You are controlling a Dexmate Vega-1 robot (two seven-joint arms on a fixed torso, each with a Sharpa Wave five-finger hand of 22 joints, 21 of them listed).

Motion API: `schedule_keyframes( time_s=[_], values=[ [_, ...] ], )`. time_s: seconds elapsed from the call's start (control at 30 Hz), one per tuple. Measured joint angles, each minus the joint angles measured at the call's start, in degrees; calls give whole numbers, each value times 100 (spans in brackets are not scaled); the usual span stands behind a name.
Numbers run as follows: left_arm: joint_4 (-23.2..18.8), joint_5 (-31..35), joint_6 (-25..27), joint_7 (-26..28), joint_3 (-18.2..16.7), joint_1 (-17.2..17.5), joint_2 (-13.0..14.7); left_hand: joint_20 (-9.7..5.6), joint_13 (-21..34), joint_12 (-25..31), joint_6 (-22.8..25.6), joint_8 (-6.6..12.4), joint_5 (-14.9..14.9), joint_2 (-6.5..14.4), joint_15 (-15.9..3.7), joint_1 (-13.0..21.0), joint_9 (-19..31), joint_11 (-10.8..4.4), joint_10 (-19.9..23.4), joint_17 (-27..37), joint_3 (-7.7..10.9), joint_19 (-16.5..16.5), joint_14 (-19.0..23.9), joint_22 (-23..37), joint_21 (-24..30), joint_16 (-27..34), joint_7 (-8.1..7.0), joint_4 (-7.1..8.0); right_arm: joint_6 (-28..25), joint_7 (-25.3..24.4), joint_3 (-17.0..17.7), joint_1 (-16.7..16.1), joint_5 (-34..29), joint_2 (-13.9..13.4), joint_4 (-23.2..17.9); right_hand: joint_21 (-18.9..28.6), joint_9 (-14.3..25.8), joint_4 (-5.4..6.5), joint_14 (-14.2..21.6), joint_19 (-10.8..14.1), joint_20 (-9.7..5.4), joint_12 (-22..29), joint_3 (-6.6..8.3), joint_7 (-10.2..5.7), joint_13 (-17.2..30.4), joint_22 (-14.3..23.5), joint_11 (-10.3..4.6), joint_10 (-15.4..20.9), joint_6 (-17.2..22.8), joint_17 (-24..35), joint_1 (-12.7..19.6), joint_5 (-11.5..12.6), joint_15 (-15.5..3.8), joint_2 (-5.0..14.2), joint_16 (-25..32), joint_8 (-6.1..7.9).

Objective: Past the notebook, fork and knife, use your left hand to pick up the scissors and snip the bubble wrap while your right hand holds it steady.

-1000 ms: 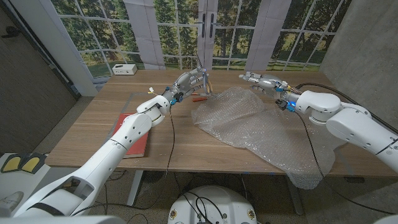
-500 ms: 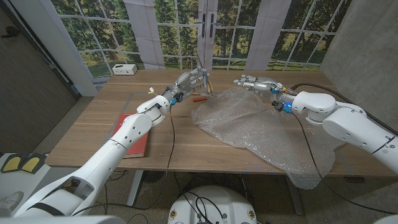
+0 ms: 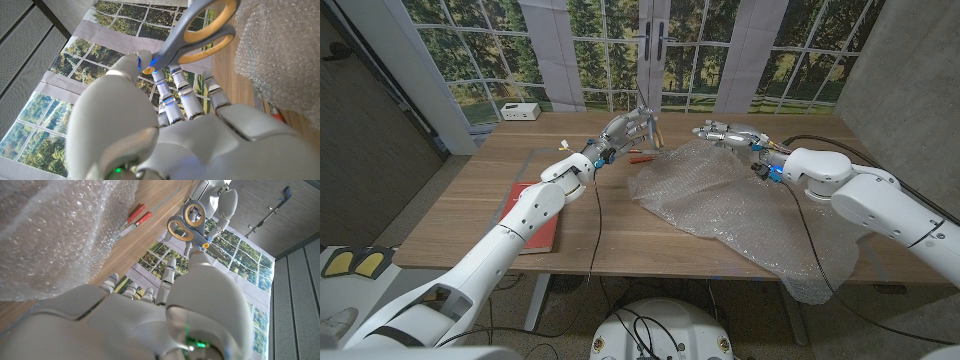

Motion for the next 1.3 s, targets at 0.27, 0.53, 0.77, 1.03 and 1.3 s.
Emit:
schedule_keyframes(
  time_s=[0.27, 0.53, 0.77, 1.03, 1.3],
  values=[
    [-9, 10, -11, -9, 9, 3, -2, 0, -2, 0, 0, 0, -29, 0, 0, 0, 0, 0, 0, 0, 0, 0, 0, 0, 0, 0, 0, 0, -9, 74, -91, 98, -10, 84, 66, 0, 0, 0, 0, -1, -1, 0, 0, -31, 0, 1, 0, 0, -32, 1, 29, 0, 0, 29, 0, -46],
    [-19, 11, -12, -37, 21, 3, -4, 0, -11, 0, 0, 0, -29, -1, 0, -1, 0, 0, 0, -27, 0, 0, 0, 0, 0, 0, 0, 0, 0, 93, -170, 169, -40, 152, 123, 0, 0, 1, 0, -2, -1, -14, 0, -71, 0, 1, 0, 0, -72, 1, 29, 0, 0, 30, 0, -68],
    [-59, 11, -12, -55, 35, 2, -3, 0, -20, 1, 0, 0, -29, -2, 0, -1, 0, 0, 0, -27, 0, 1, 0, 0, 0, 0, 0, 0, 70, 168, -224, 219, -94, 194, 149, 0, 0, -16, 0, -2, -1, -27, 17, -40, 1, 1, 0, 0, -105, 1, 29, 0, 0, 30, 0, -89],
    [-109, 16, -10, -56, 50, 6, 9, 0, -45, 2, 0, 0, -29, -2, 0, -2, 0, 0, 0, -27, 0, 1, 0, 0, 0, 0, 0, 0, 155, 263, -272, 279, -137, 237, 203, 0, 0, -23, 0, -2, -1, -48, 24, -40, 0, 1, 1, 0, -166, 2, 60, 0, 0, 60, 0, -111],
    [-128, 32, -9, -56, 75, 10, 4, -22, -50, 113, 0, 0, -35, -3, -1, -2, 0, -1, -1, -53, 0, 22, 43, 0, 0, 0, 0, -1, 188, 344, -312, 326, -152, 267, 229, 0, -1, -40, 0, 29, -33, -48, 41, -40, 1, 2, 26, -19, -166, 2, 116, 0, 0, 117, 0, -111]
  ],
)
